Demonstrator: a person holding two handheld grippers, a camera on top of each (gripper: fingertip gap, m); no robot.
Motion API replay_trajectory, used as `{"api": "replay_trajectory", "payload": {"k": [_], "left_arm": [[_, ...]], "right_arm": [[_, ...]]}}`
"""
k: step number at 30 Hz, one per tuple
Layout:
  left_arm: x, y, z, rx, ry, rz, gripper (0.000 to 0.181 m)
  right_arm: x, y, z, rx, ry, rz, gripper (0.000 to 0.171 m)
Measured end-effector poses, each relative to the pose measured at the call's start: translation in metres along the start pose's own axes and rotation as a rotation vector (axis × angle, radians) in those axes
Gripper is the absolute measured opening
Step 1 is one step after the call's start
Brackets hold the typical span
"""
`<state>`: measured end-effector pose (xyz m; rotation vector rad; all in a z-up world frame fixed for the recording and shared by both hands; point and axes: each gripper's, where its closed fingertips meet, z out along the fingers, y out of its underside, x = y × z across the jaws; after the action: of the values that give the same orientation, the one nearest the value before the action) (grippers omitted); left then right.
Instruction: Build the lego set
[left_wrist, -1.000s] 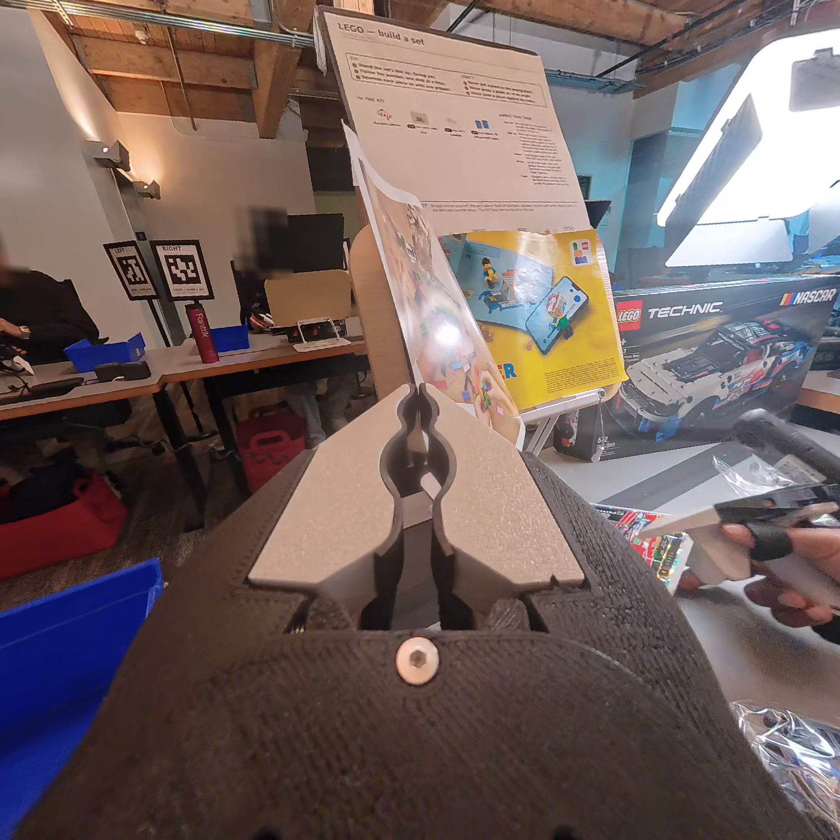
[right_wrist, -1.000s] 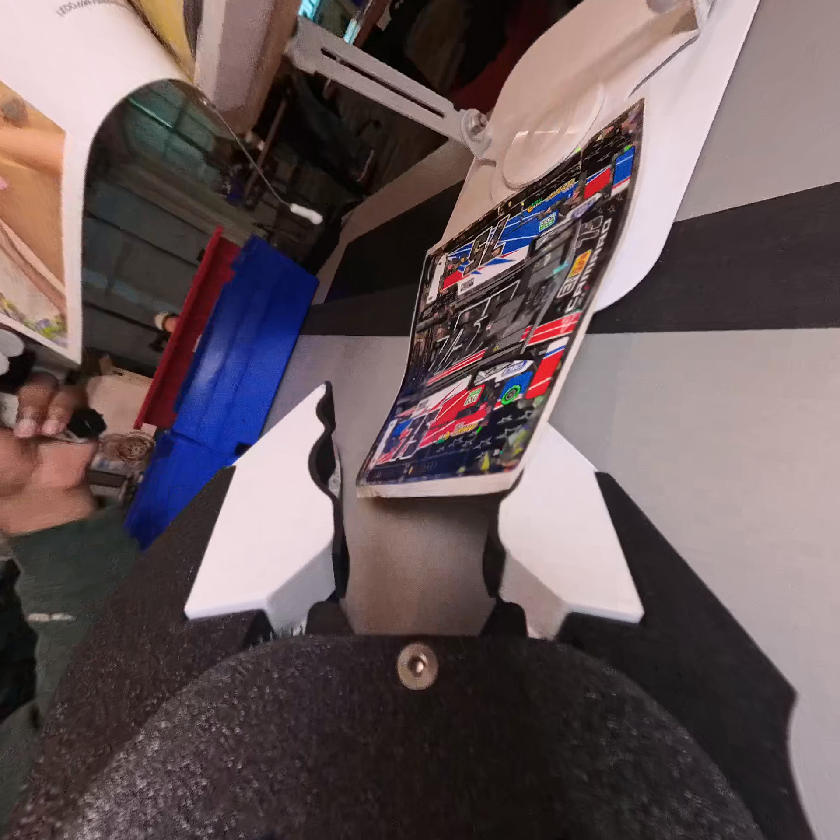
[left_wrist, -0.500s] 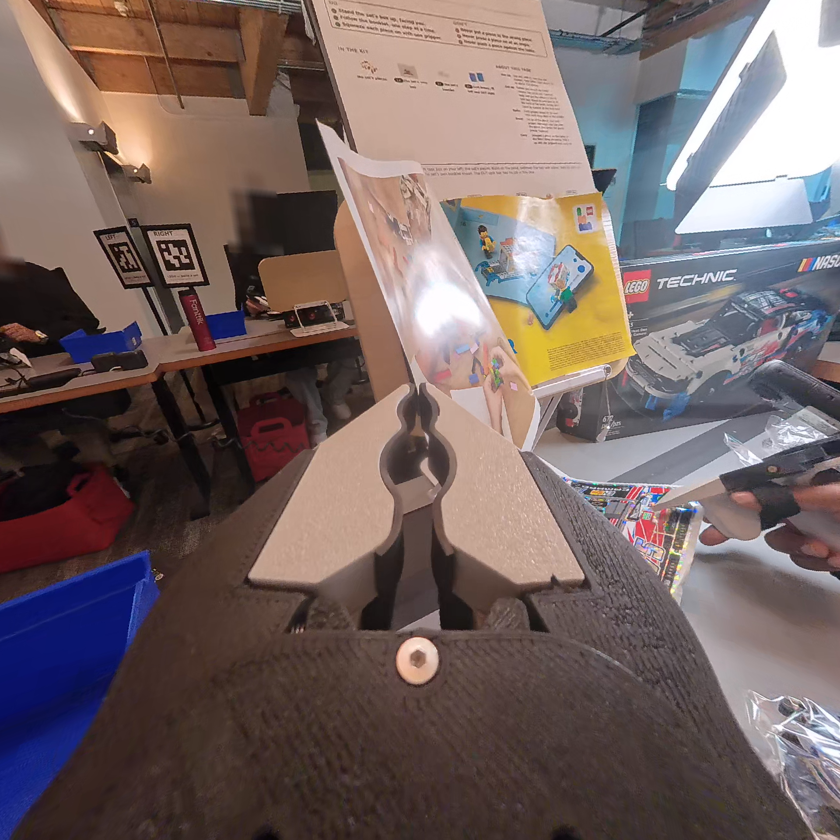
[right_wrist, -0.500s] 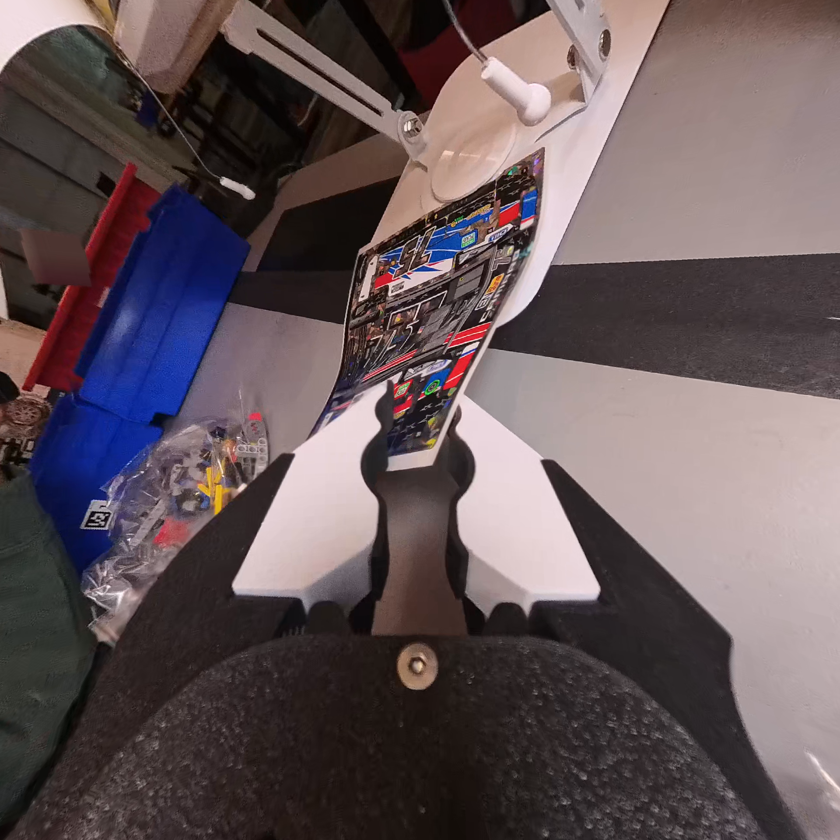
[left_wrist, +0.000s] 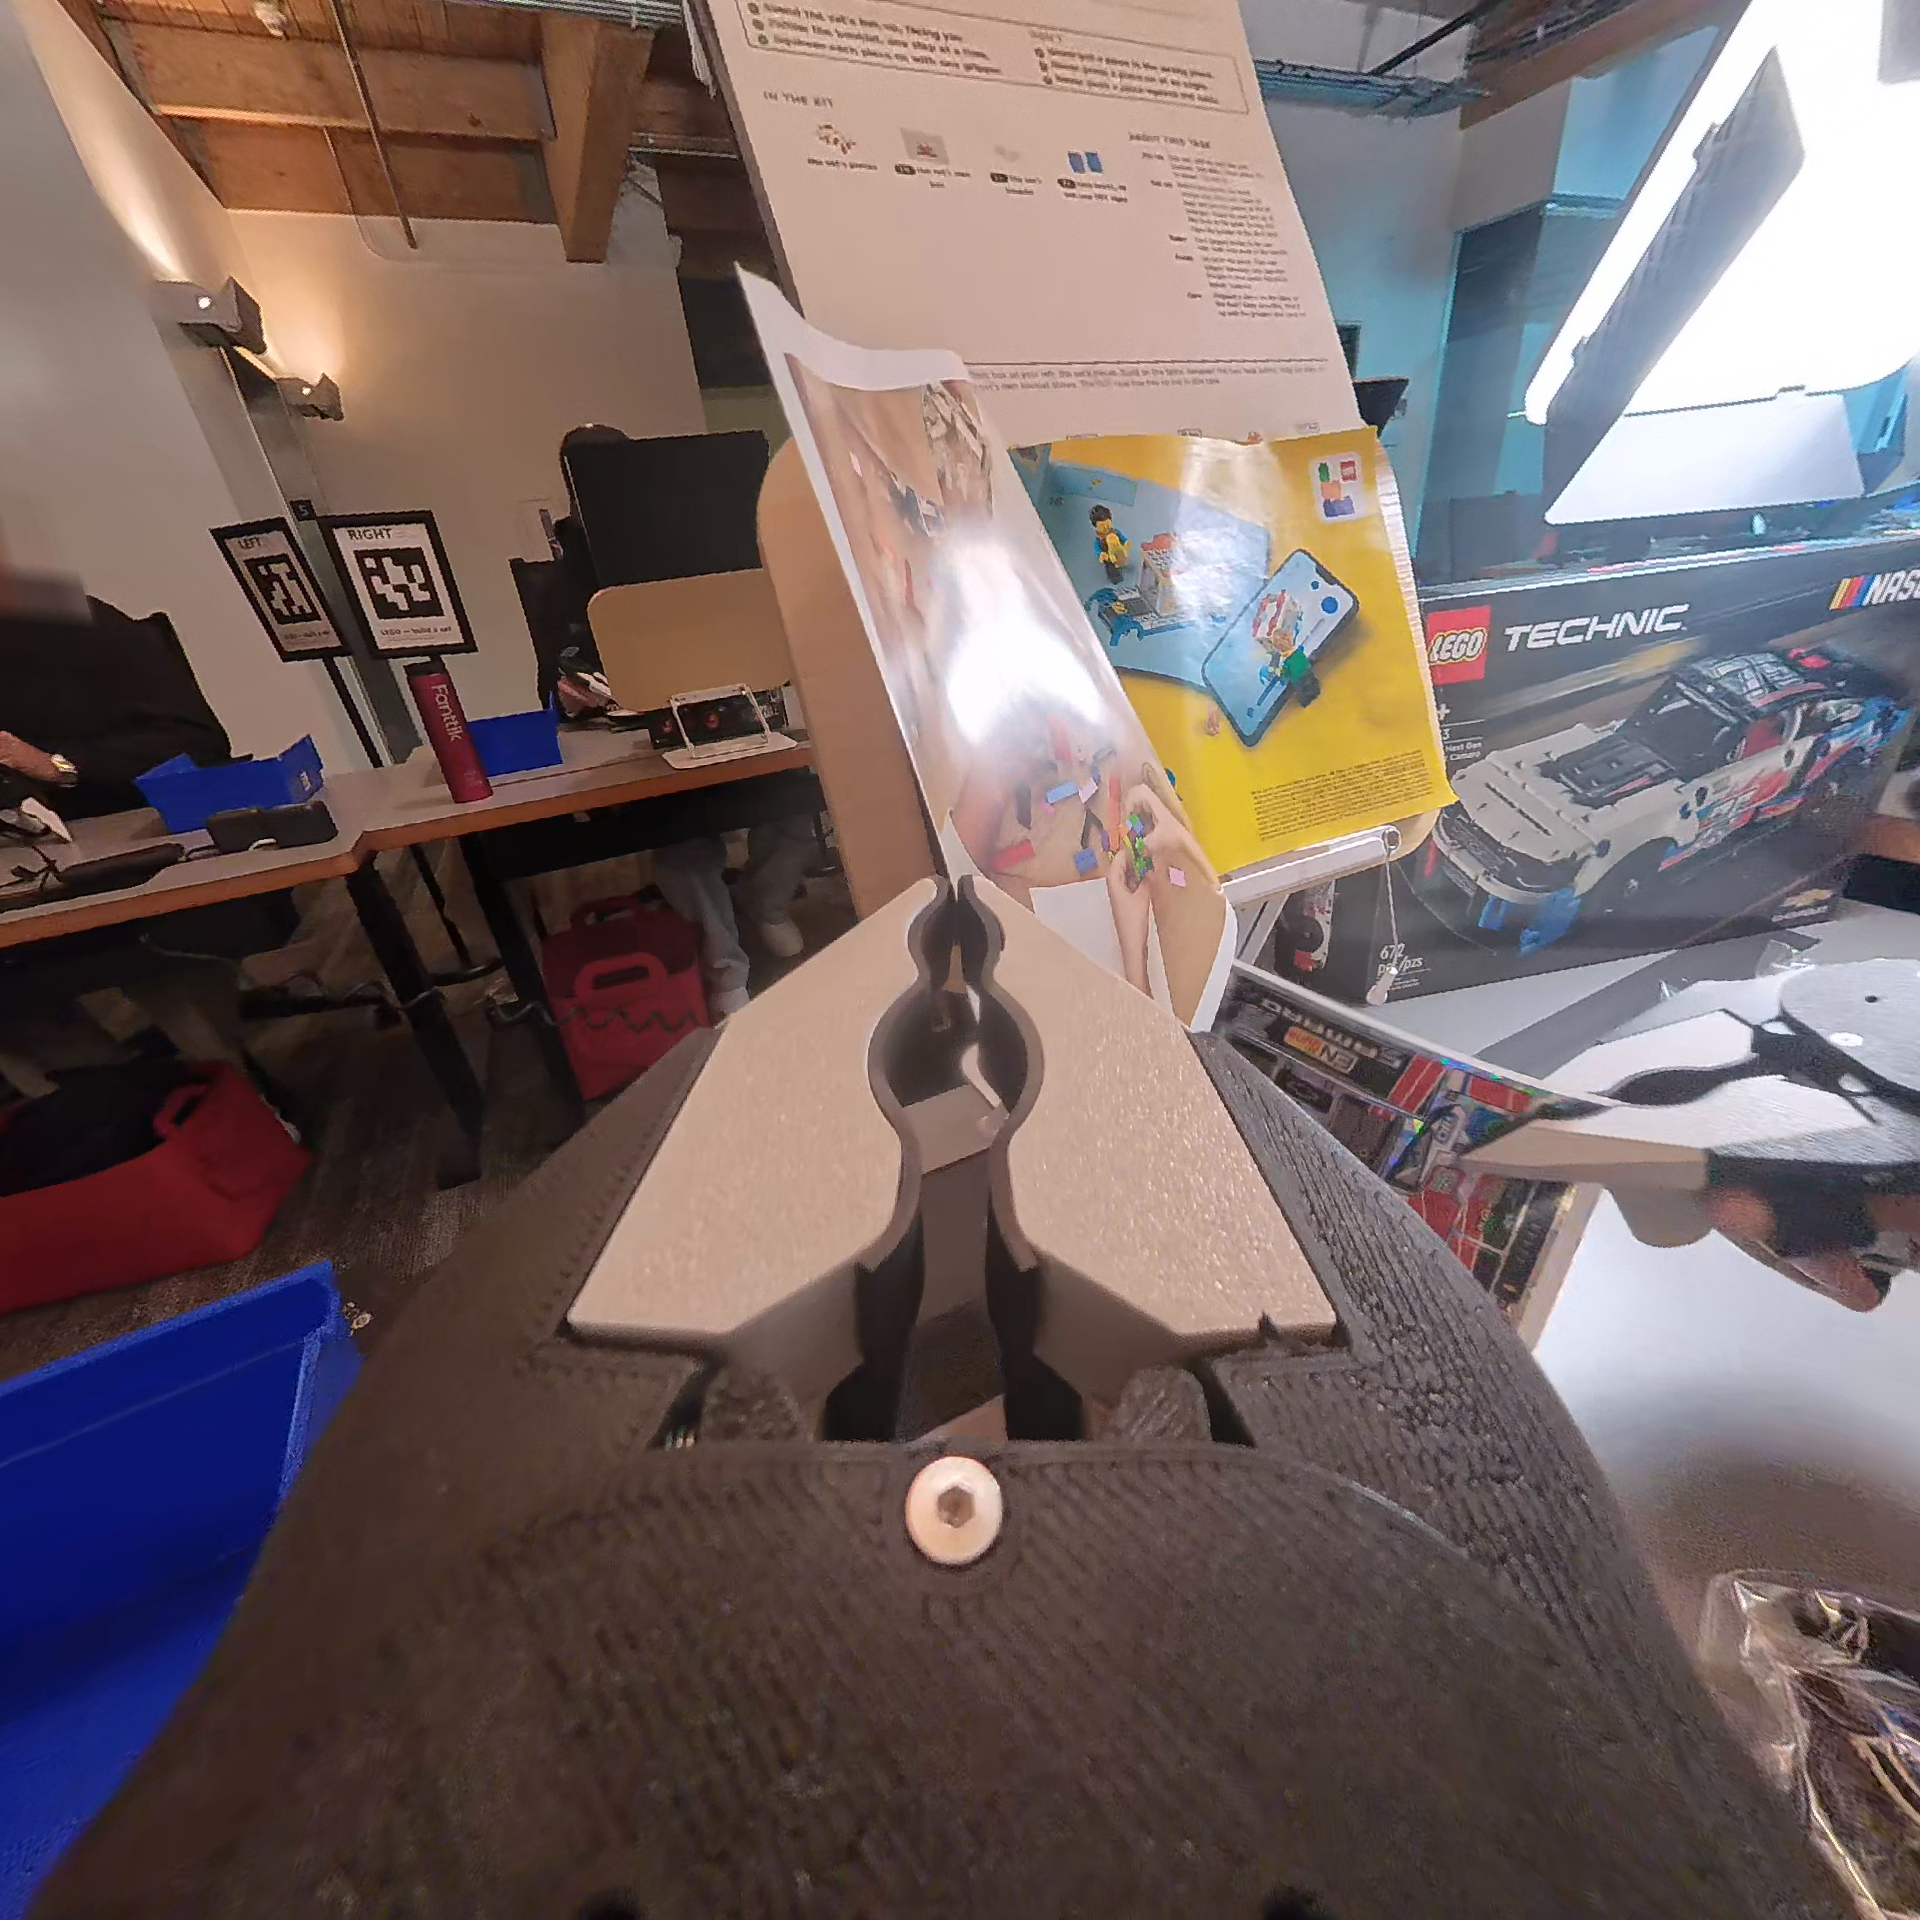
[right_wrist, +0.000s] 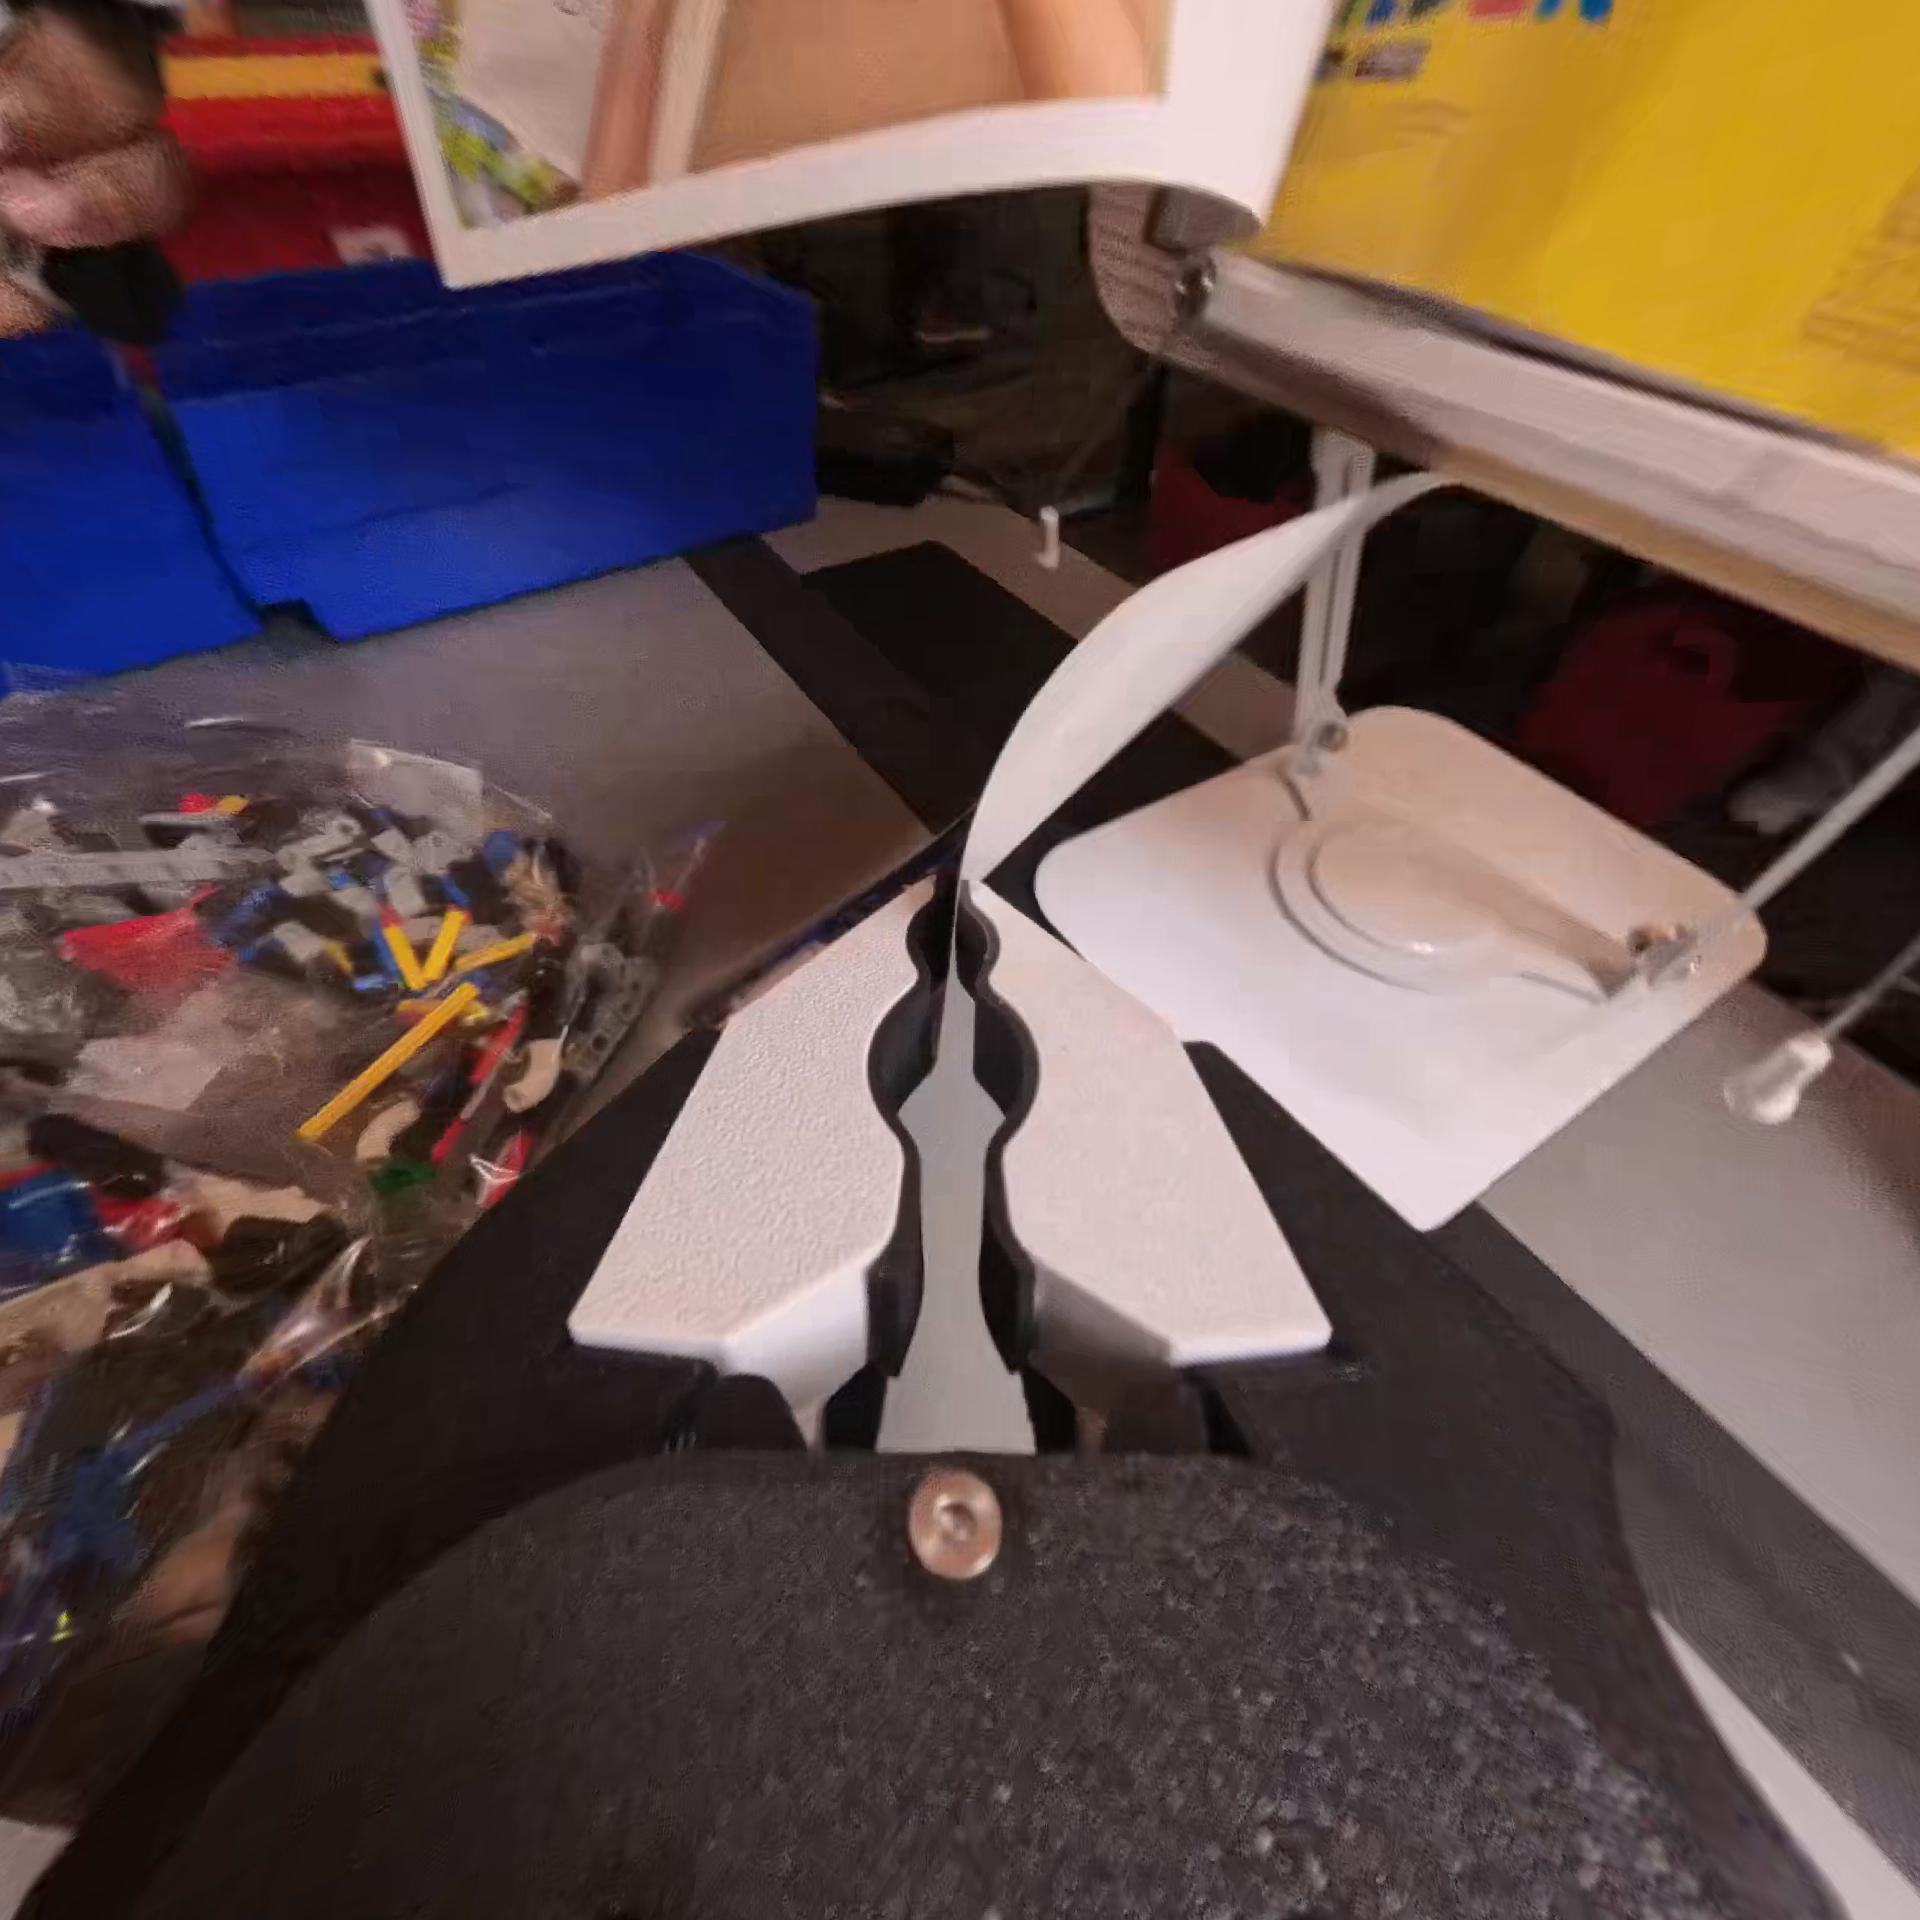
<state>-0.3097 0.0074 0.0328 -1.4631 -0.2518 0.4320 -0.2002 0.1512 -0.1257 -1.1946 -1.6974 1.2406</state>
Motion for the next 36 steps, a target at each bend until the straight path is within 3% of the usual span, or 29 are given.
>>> {"api": "replay_trajectory", "payload": {"k": [2,5,8,10,12,16,20,28,36], "left_arm": [[-0.002,-0.001,-0.001,0.005,-0.003,-0.007,0.0],[-0.004,-0.002,-0.002,0.009,-0.005,-0.011,0.0],[-0.003,-0.006,-0.003,0.018,-0.005,-0.009,0.0],[-0.004,-0.008,-0.005,0.024,-0.006,-0.008,0.0],[-0.004,-0.011,-0.006,0.03,-0.007,-0.008,0.0],[-0.005,-0.013,-0.007,0.035,-0.005,-0.008,0.0],[-0.007,-0.015,-0.009,0.039,-0.005,-0.015,0.0],[-0.005,-0.017,-0.009,0.043,0.002,-0.013,0.0],[0.003,-0.017,-0.007,0.039,0.017,-0.002,0.0]], "right_arm": [[-0.02,-0.019,0.003,0.069,-0.077,-0.043,0.0],[-0.002,-0.015,0.016,0.056,-0.005,0.14,0.0],[0.018,0.014,0.037,-0.006,0.016,0.519,0.0],[0.026,0.02,0.05,0.038,-0.02,0.803,0.0],[0.039,0.021,0.063,0.093,-0.016,0.961,0.0],[0.044,0.029,0.092,0.068,0.03,1.056,0.0],[0.016,0.033,0.11,-0.048,-0.039,1.015,0.0],[0.034,0.042,0.079,0.019,0.033,1.108,0.0],[0.012,0.05,0.074,-0.023,0.002,1.117,0.0]]}}
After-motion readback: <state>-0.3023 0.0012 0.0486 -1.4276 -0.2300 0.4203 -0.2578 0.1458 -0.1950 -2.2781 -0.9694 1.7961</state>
